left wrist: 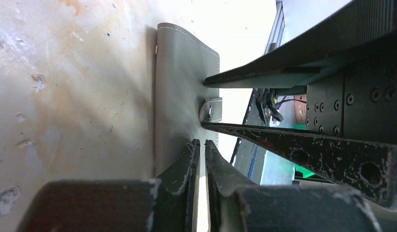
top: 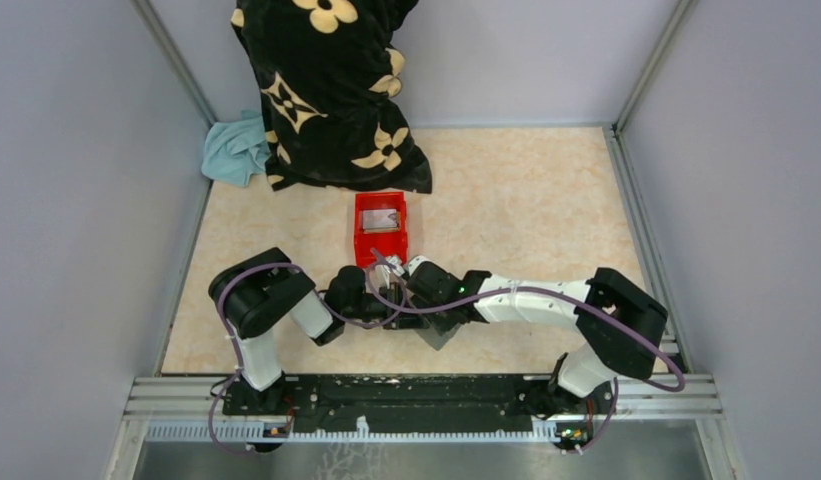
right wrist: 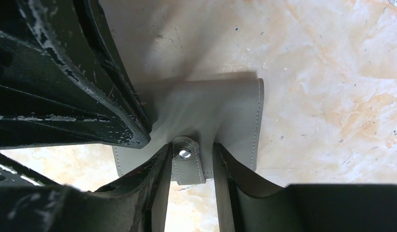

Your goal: Take the credit cards out of the card holder

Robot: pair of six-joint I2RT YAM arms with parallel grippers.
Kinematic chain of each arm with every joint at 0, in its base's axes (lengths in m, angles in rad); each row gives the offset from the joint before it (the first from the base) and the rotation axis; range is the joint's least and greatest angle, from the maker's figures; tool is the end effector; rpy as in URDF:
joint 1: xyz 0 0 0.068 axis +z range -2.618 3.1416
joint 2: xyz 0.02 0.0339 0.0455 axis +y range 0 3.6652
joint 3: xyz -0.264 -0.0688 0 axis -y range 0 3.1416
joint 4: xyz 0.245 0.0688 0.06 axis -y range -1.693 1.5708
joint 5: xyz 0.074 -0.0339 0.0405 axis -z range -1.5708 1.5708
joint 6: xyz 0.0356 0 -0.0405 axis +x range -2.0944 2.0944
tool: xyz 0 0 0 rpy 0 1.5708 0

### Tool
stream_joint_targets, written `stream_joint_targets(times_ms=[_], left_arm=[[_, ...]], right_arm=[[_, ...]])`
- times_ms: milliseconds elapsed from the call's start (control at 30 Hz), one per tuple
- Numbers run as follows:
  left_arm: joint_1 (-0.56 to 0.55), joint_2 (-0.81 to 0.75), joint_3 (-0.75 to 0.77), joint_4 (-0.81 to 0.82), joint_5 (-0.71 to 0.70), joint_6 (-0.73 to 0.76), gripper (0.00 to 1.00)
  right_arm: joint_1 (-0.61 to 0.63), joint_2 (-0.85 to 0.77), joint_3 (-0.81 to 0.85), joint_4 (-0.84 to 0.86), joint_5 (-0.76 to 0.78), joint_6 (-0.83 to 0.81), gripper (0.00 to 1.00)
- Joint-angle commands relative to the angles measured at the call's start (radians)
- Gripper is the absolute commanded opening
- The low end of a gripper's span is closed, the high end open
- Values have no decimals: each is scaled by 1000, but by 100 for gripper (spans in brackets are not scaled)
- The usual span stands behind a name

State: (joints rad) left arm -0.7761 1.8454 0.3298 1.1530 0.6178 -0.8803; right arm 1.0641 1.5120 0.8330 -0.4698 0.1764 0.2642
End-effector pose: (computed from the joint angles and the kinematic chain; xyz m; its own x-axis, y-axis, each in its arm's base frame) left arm 0.1721 -0.1978 0.0898 -0.8994 0.0023 -0.4371 0.4147 0.3204 -0.8517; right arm 0.1401 0.2396 0.1704 -0.6430 -0.6288 -0.4372 -0.6816 0.7301 -0.0476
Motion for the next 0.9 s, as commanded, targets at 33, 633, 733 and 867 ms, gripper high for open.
stream_joint_targets(times_ms=[33,633,733,867], left_arm=[[9,-1,-18,25,-7,10,15],[11,6,-26,43,-2,6,15],[11,10,-23,45,1,6,15],[11,25,-15,55,10,-3,15]], right_arm=[[47,103,-45,4,-77,55,30],[-81,-188,-156,177,-259,116,0],[-139,-283,-183,204,-321,115,0],[-192,-365,-214,233,-355,119,0]])
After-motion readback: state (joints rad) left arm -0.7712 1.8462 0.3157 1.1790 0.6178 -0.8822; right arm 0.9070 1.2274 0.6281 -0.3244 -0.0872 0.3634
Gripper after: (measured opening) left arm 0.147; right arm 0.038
